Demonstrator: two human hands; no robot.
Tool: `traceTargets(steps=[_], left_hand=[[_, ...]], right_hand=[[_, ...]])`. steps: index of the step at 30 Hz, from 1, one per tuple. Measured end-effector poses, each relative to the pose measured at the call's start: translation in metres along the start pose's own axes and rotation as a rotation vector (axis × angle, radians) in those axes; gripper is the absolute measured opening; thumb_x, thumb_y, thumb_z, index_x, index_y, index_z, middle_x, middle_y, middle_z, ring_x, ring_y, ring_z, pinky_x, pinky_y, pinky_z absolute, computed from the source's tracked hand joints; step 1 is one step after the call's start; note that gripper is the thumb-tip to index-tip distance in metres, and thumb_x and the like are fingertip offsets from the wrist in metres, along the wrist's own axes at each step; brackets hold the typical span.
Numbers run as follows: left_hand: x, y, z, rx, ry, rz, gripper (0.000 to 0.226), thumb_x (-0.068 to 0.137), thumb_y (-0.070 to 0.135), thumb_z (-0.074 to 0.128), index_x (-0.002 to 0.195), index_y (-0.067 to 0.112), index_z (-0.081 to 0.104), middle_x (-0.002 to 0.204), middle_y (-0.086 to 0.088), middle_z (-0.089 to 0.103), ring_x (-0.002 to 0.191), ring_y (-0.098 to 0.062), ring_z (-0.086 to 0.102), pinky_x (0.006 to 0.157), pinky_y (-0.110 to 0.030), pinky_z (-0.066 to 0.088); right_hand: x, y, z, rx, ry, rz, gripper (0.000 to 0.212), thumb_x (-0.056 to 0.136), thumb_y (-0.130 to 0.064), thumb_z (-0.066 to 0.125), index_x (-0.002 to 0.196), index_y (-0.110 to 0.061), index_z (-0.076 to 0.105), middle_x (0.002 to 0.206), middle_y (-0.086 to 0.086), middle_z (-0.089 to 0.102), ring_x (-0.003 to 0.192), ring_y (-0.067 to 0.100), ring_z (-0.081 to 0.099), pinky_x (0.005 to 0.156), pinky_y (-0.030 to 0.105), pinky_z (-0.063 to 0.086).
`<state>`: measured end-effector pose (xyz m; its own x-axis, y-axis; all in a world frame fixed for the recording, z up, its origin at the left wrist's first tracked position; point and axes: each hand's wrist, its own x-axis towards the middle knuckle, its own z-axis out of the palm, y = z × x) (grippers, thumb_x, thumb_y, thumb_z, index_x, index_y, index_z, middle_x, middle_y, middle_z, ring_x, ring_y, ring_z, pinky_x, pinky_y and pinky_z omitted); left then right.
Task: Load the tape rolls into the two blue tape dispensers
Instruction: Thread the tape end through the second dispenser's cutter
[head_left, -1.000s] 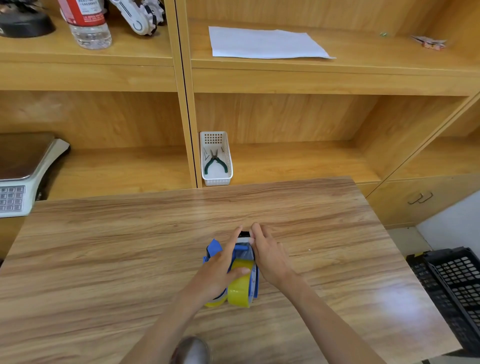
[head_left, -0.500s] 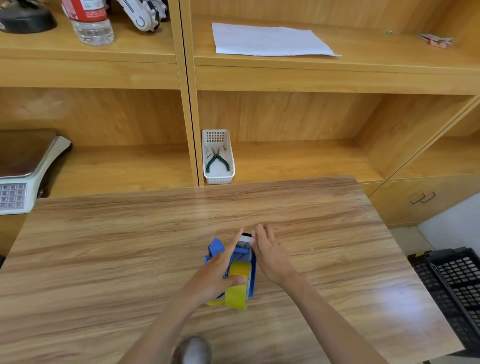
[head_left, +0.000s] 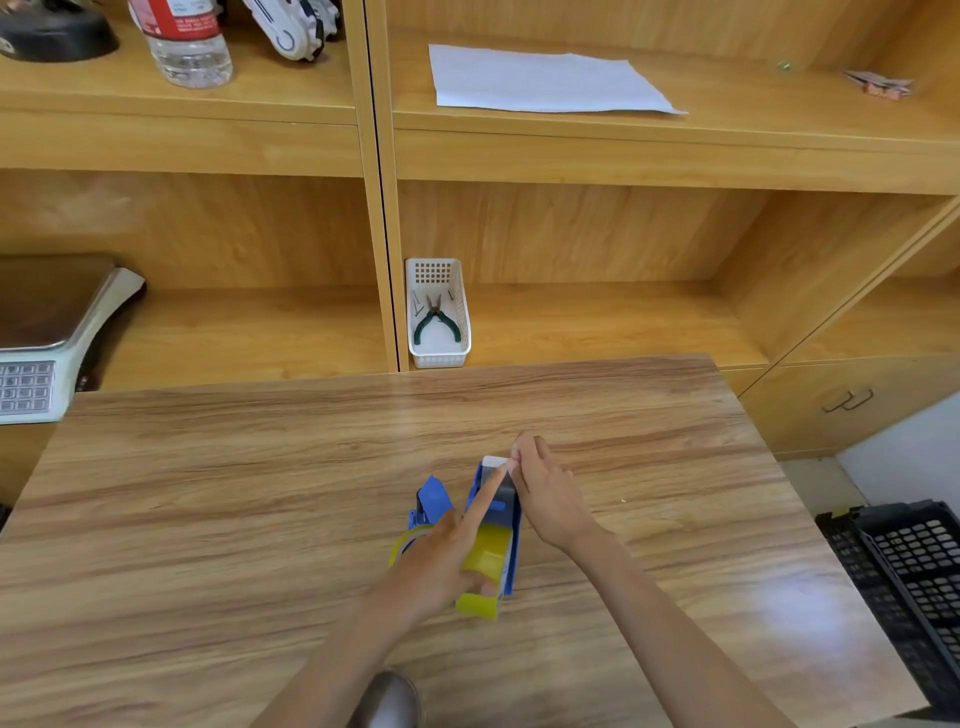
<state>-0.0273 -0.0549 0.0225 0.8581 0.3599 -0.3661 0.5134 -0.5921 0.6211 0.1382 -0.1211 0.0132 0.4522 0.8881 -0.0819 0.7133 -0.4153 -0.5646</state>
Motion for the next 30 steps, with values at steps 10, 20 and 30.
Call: traceTargets(steps=[10,20,30], left_hand=[[0.002,0.001,0.000,0.034,0.110,0.013,0.097,0.093,0.041,0.058,0.142,0.052,-0.025,0.072,0.005,0.031,0.053,-0.011,0.034,0.054,-0.024,0.035],[0.001,-0.008,0.008,0.058,0.008,0.007,0.118,0.082,0.035,0.074,0.140,0.054,-0.027,0.096,-0.008,0.049,0.062,-0.018,0.042,0.068,-0.033,0.046],[-0.004,-0.010,0.014,0.012,-0.015,0.003,0.136,0.070,0.030,0.085,0.136,0.058,-0.030,0.087,0.003,0.037,0.073,-0.015,0.045,0.073,-0.029,0.047]], right_hand=[[0.006,0.001,-0.008,0.098,-0.018,0.065,0.011,0.101,-0.019,0.038,0.091,-0.017,0.038,0.082,0.008,0.056,0.069,0.031,0.060,0.057,0.051,0.055],[0.003,0.002,-0.007,0.046,-0.009,0.021,0.010,0.102,-0.016,0.036,0.094,-0.012,0.038,0.078,0.011,0.058,0.065,0.031,0.059,0.050,0.046,0.050],[0.006,0.004,-0.004,0.039,-0.014,0.098,0.010,0.102,-0.015,0.032,0.093,-0.020,0.031,0.066,0.018,0.063,0.055,0.041,0.060,0.051,0.050,0.054]])
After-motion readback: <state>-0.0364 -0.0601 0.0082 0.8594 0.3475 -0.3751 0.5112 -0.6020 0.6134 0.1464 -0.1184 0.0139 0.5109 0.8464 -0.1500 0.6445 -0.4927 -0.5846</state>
